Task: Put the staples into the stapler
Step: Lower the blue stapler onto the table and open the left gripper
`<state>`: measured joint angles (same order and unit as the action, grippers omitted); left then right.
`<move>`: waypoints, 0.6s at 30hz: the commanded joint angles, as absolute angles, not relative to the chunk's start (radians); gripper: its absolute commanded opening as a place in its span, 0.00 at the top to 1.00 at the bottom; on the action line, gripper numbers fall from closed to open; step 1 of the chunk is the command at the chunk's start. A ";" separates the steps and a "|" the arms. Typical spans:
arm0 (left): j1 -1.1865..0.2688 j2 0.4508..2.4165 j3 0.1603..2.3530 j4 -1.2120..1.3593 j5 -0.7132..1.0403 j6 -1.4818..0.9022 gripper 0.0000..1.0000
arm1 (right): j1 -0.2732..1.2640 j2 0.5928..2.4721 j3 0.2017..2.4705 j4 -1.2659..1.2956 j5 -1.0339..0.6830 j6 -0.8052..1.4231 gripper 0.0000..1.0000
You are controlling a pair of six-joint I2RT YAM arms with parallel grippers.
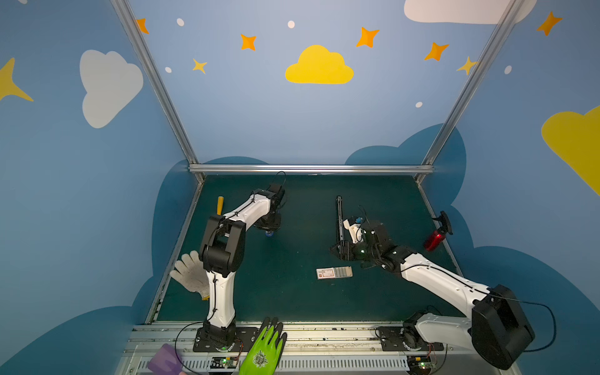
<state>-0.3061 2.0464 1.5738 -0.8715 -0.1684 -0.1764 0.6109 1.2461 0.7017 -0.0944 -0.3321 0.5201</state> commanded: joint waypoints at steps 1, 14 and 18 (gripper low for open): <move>-0.302 2.007 1.551 -0.896 -0.217 -0.196 0.50 | 0.604 1.232 0.693 -0.117 -0.320 0.526 0.38; -0.380 1.661 1.272 -0.747 -0.094 -0.305 0.46 | 0.540 1.206 0.751 -0.276 -0.199 0.502 0.34; -0.458 1.491 1.052 -0.548 -0.042 -0.356 0.46 | 0.513 1.214 0.769 -0.317 -0.149 0.482 0.35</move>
